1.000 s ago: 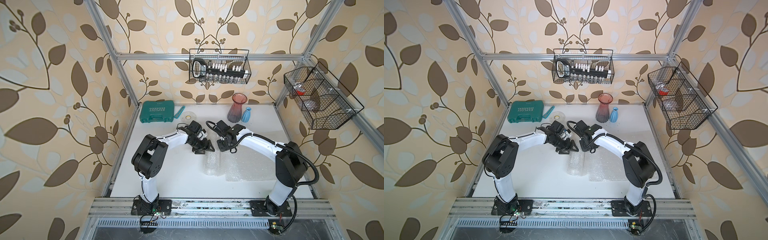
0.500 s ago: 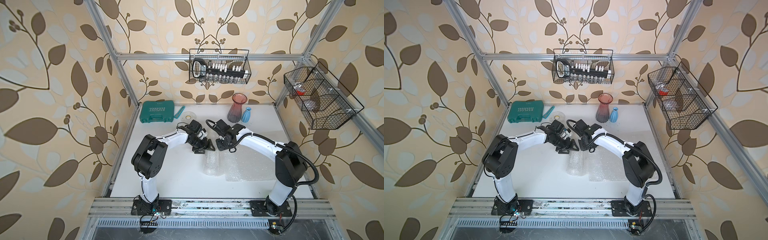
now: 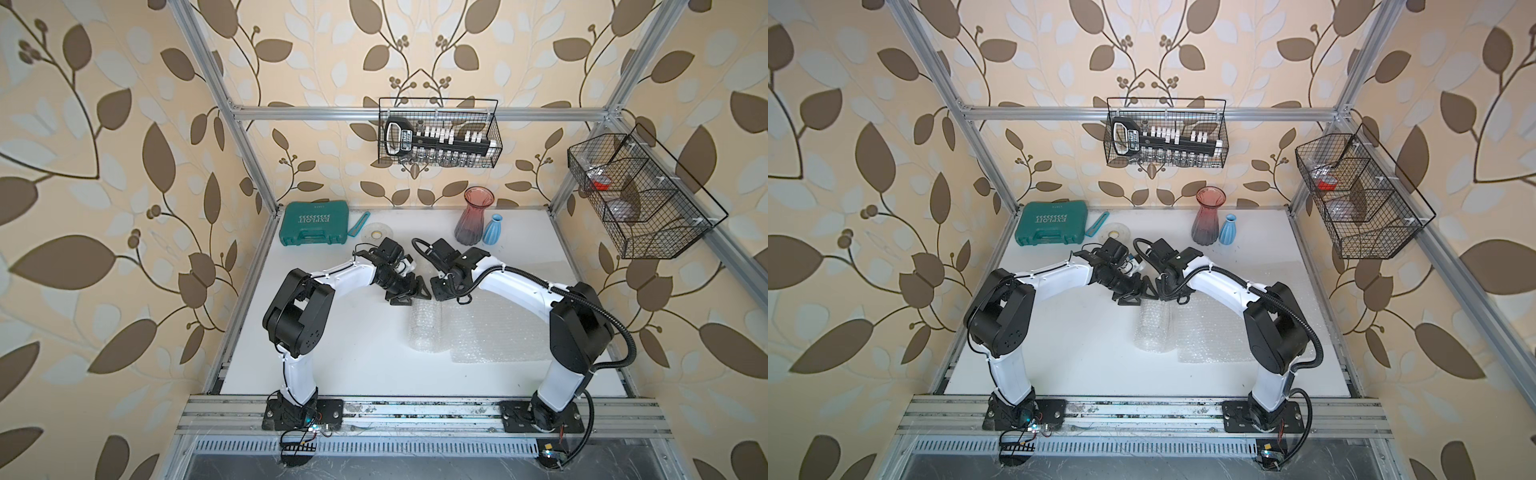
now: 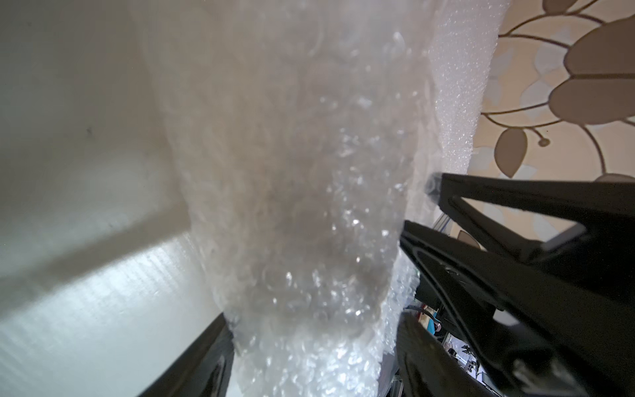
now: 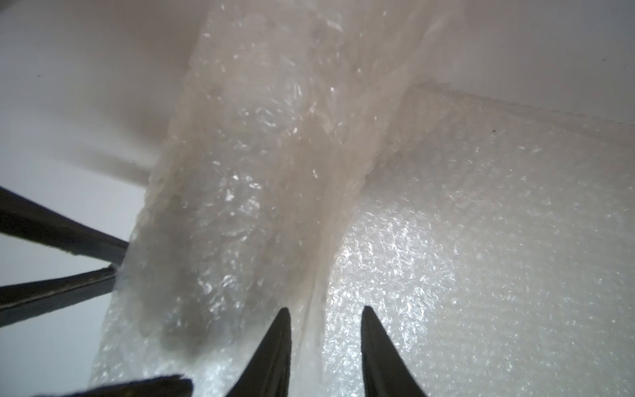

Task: Unwrap the vase from the bubble wrap
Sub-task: Unwrap the bubble wrap at the center of the board.

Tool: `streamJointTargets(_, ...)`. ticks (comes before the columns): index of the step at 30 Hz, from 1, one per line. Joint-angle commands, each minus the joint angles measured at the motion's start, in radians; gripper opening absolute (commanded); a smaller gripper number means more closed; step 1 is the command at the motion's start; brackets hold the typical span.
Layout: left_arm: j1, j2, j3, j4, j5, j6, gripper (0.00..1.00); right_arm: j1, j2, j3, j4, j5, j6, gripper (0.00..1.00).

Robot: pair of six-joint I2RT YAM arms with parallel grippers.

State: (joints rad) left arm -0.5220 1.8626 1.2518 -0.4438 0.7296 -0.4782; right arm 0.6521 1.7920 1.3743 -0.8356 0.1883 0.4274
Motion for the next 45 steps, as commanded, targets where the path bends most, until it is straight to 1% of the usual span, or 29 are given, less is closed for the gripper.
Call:
streamJointTargets(1, 0.013, 0.012, 0.025, 0.021, 0.027, 0.004, 0.74, 0.000, 0.034, 0.019, -0.039, 0.044, 0.014, 0.34)
streamJointTargets(5, 0.014, 0.017, 0.021, 0.023, 0.030, 0.004, 0.74, 0.000, 0.046, 0.021, -0.027, 0.031, 0.016, 0.34)
streamJointTargets(12, 0.013, 0.025, 0.016, 0.026, 0.029, 0.006, 0.74, -0.006, 0.072, 0.035, -0.009, 0.046, 0.053, 0.33)
streamJointTargets(15, 0.013, 0.026, 0.015, 0.023, 0.022, 0.006, 0.74, -0.012, 0.076, 0.037, 0.011, 0.053, 0.075, 0.30)
streamJointTargets(18, 0.013, 0.028, 0.012, 0.020, 0.019, 0.010, 0.73, -0.017, 0.076, 0.040, 0.034, 0.056, 0.085, 0.29)
streamJointTargets(23, 0.013, 0.027, 0.018, 0.014, 0.012, 0.013, 0.74, -0.029, 0.074, 0.043, 0.065, 0.050, 0.087, 0.32)
streamJointTargets(31, 0.021, 0.053, 0.075, -0.006, -0.002, 0.020, 0.76, -0.060, 0.080, 0.053, 0.092, 0.026, 0.065, 0.32)
streamJointTargets(36, 0.024, 0.074, 0.116, -0.021, -0.016, 0.023, 0.79, -0.062, 0.106, 0.072, 0.081, 0.057, 0.064, 0.31)
streamJointTargets(40, 0.025, 0.096, 0.146, -0.030, -0.043, 0.020, 0.83, -0.062, 0.121, 0.087, 0.081, 0.076, 0.064, 0.29)
streamJointTargets(45, 0.025, 0.131, 0.175, -0.009, -0.043, 0.010, 0.87, -0.063, 0.138, 0.104, 0.084, 0.103, 0.074, 0.28)
